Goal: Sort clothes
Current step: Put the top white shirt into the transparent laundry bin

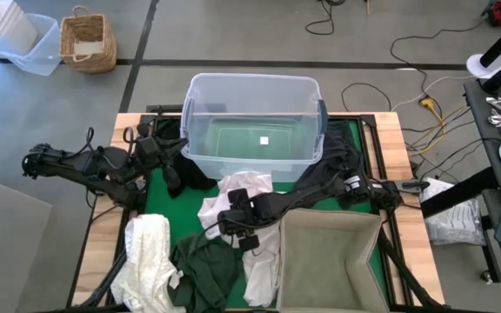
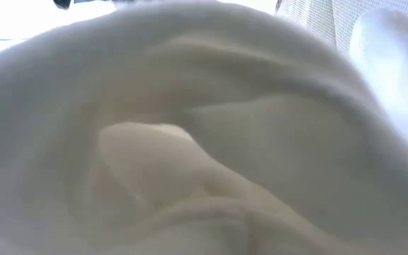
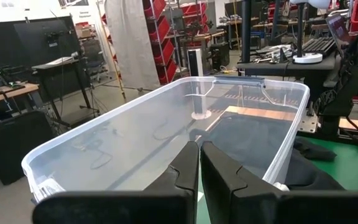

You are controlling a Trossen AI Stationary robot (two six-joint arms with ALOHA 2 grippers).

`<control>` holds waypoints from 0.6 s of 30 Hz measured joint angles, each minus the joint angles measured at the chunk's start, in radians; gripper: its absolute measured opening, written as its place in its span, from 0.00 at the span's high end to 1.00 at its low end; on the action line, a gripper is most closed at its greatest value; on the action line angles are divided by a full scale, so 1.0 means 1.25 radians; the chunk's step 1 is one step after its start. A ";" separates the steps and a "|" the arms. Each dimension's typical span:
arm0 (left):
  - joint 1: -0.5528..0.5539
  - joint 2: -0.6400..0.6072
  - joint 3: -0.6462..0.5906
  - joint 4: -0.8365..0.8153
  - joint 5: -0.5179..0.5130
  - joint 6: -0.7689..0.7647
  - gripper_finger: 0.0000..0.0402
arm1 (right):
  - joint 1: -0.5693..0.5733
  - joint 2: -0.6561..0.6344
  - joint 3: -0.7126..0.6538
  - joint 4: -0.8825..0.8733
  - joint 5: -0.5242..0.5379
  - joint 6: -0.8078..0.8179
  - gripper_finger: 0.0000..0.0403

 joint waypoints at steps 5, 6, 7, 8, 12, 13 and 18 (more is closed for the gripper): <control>0.000 0.000 0.000 0.000 0.000 0.000 1.00 | -0.002 0.000 -0.006 0.013 -0.001 0.002 0.75; 0.000 0.000 0.000 0.000 0.000 0.000 1.00 | -0.001 0.000 -0.007 0.015 -0.001 0.002 0.79; 0.000 0.000 0.000 0.000 0.000 0.000 1.00 | -0.001 0.000 -0.007 0.018 0.000 0.001 0.83; 0.000 0.000 0.000 0.000 0.000 0.000 1.00 | -0.001 0.000 -0.007 0.021 0.000 0.001 0.88; 0.000 0.000 0.000 0.000 0.000 0.000 1.00 | -0.001 0.000 -0.001 0.028 0.000 -0.009 0.96; 0.000 0.000 0.000 0.000 0.000 0.000 1.00 | -0.001 0.000 0.001 0.030 0.000 -0.009 0.97; 0.000 0.000 0.000 0.000 0.000 0.000 1.00 | -0.001 -0.014 0.010 0.029 0.001 -0.032 0.98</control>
